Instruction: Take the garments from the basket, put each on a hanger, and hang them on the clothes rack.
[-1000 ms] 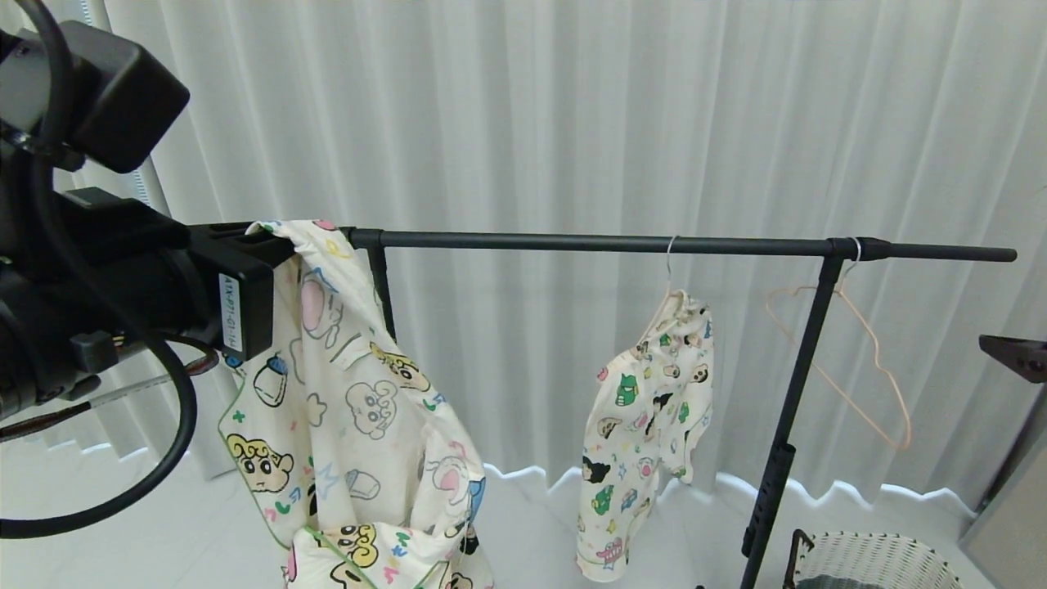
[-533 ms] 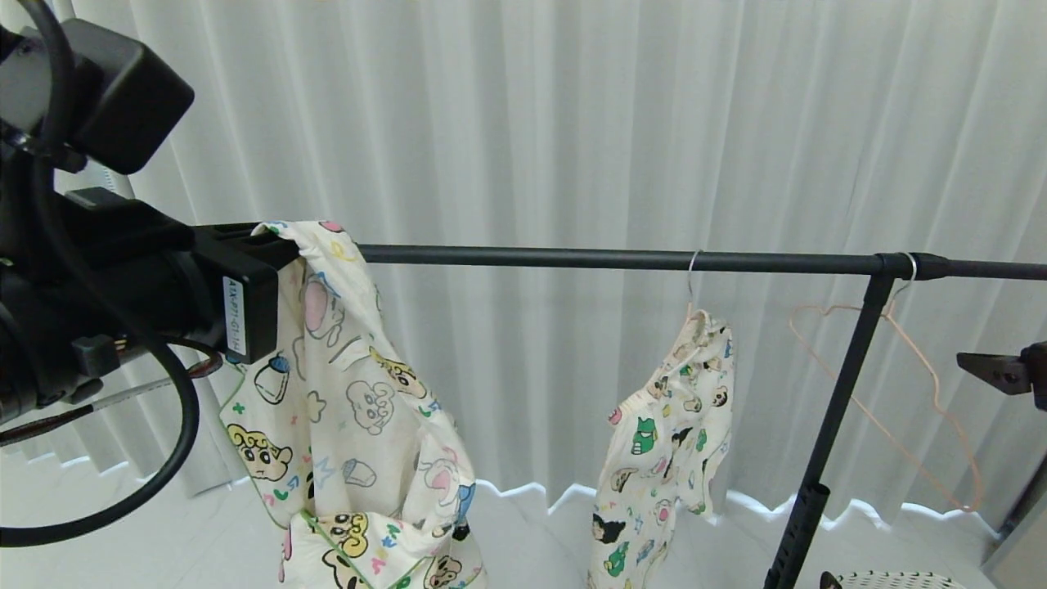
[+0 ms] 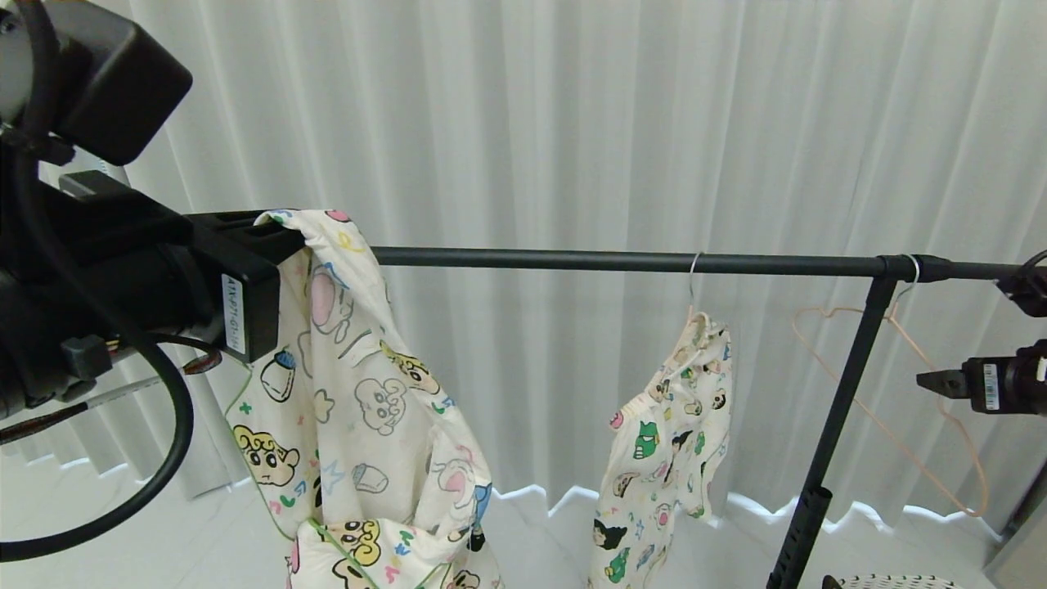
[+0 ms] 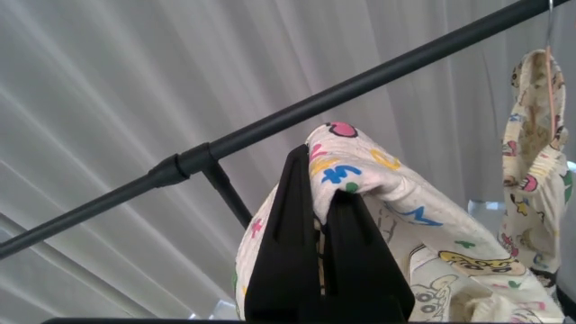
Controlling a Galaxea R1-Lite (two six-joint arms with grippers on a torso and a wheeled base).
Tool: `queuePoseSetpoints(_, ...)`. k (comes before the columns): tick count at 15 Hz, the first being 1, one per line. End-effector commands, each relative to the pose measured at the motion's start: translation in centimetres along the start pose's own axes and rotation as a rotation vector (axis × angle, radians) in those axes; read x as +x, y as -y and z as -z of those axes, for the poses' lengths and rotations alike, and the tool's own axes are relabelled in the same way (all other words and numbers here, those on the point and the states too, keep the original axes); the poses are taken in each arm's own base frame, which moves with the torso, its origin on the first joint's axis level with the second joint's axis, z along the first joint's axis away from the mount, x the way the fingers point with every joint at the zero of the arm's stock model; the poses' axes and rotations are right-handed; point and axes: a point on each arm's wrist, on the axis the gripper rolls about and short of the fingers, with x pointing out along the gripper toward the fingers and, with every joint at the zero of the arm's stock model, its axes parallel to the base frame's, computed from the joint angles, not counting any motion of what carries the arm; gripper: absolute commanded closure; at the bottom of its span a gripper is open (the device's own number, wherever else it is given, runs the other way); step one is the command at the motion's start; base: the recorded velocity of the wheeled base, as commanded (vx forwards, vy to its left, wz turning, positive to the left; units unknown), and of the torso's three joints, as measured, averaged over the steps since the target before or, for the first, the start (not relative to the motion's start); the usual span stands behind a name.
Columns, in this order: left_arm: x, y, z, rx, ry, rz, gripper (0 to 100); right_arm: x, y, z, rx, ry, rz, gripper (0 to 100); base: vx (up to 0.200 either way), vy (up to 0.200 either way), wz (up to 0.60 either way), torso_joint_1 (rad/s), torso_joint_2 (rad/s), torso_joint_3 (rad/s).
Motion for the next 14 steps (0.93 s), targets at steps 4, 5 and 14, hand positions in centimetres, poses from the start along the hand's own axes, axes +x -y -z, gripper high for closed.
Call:
queuePoseSetpoints(4, 0.1, 0.0, 0.0, 0.002, -0.003, -0.001, 100, 6.3, -0.2, 1.9, 0.01, -0.112, -0.049, 0, 0.0, 0.0, 0.0, 0.0, 0.0, 0.0)
queuePoseSetpoints(5, 0.1, 0.0, 0.0, 0.008, -0.004, -0.003, 100, 6.7, -0.2, 1.9, 0.011, -0.116, -0.057, 0, 0.0, 0.0, 0.0, 0.0, 0.0, 0.0)
queuePoseSetpoints(14, 0.0, 0.0, 0.0, 0.043, -0.002, -0.002, 100, 6.6, -0.2, 1.1, 0.011, -0.092, -0.073, 100, 0.0, 0.0, 0.0, 0.0, 0.0, 0.0)
